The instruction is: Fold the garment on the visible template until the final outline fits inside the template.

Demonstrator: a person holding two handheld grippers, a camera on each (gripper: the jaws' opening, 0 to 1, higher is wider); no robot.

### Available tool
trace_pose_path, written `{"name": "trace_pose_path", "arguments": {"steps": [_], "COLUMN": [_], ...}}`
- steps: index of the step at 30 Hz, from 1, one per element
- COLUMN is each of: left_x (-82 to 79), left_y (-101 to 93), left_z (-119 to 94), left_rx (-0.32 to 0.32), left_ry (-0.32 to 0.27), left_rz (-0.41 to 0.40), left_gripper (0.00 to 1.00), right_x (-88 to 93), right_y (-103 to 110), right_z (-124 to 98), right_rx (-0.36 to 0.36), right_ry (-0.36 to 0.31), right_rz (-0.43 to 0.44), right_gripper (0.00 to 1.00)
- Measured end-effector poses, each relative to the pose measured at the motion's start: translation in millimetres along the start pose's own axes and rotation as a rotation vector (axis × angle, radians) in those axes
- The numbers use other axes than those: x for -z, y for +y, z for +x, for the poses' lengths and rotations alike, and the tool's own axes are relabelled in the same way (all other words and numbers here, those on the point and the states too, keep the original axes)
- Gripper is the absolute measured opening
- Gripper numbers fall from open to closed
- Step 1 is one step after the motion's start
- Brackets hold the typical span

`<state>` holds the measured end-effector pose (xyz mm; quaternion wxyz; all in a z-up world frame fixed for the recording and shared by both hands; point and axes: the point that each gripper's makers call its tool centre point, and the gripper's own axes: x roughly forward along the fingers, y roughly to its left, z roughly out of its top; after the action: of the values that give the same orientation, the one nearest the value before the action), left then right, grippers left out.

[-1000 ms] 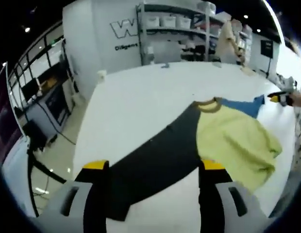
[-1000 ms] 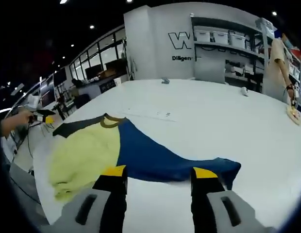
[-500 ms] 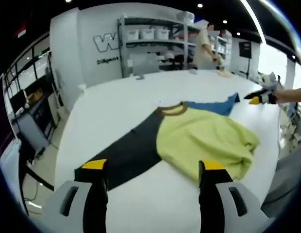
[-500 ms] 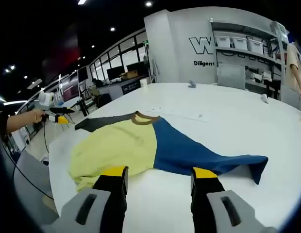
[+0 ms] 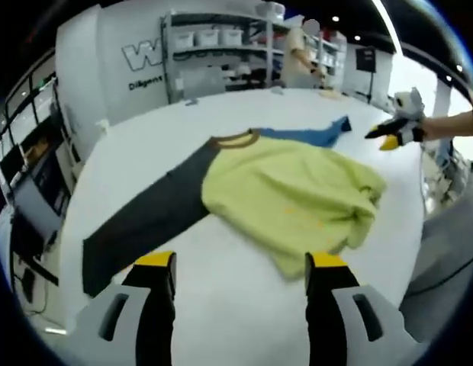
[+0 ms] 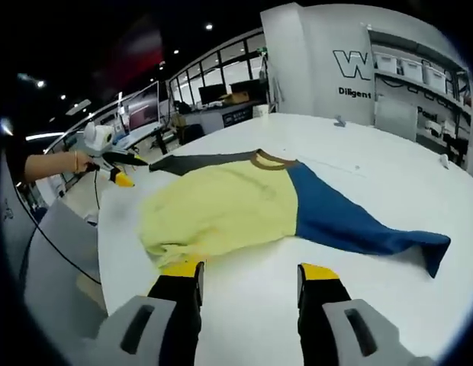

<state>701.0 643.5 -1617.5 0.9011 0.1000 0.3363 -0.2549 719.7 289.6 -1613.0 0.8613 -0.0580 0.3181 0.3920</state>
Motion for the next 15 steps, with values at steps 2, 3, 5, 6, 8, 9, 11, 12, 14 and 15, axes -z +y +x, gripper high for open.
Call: {"name": "trace_pose_path", "arguments": {"steps": [2,3,5,6,8,9,11,12,14,15], "left_x": [5.7,9.2,13.5,16.9,28.0,29.5,38.9,40.4,40.4,40.6], "left_y": [-9.4,-9.8,-15.5,-18.6,-21.1,-26.4,-26.4,-29.1,-33.8,-35.9], "left_z": [3.1,5.2,7.8,9.9,17.7,15.3,18.9,21.7,23.9,25.9], "left_rx": [0.022,0.026,0.038,0.042,0.056,0.066,0.067,0.071,0.083,0.089], "left_ry": [0.024,0.029,0.039,0.048,0.062,0.094,0.121,0.121,0.123,0.122], "left_rz": [0.011,0.012,0.017,0.013,0.004,0.024,0.047,0.048,0.045,0.038], "left_gripper": [0.63,0.63,0.63,0.62,0.6,0.58,0.53,0.52,0.52,0.52], "right_x": [4.3,5.8,12.1,15.8,23.9,26.3,33.6,32.8,36.9,38.4], "right_y": [9.6,14.1,20.2,23.7,29.5,32.3,40.1,47.7,53.5,54.5], "right_z": [2.7,3.8,7.3,7.3,10.3,11.1,12.9,13.9,17.1,18.0], "right_rx": [-0.017,-0.026,-0.038,-0.035,-0.045,-0.05,-0.066,-0.078,-0.098,-0.102], "right_ry": [0.019,0.026,0.036,0.042,0.073,0.078,0.083,0.09,0.104,0.109], "right_rz": [-0.015,-0.02,-0.011,-0.006,-0.017,-0.018,-0.012,-0.014,-0.024,-0.027], "right_gripper": [0.47,0.47,0.47,0.48,0.48,0.47,0.47,0.47,0.46,0.45]}}
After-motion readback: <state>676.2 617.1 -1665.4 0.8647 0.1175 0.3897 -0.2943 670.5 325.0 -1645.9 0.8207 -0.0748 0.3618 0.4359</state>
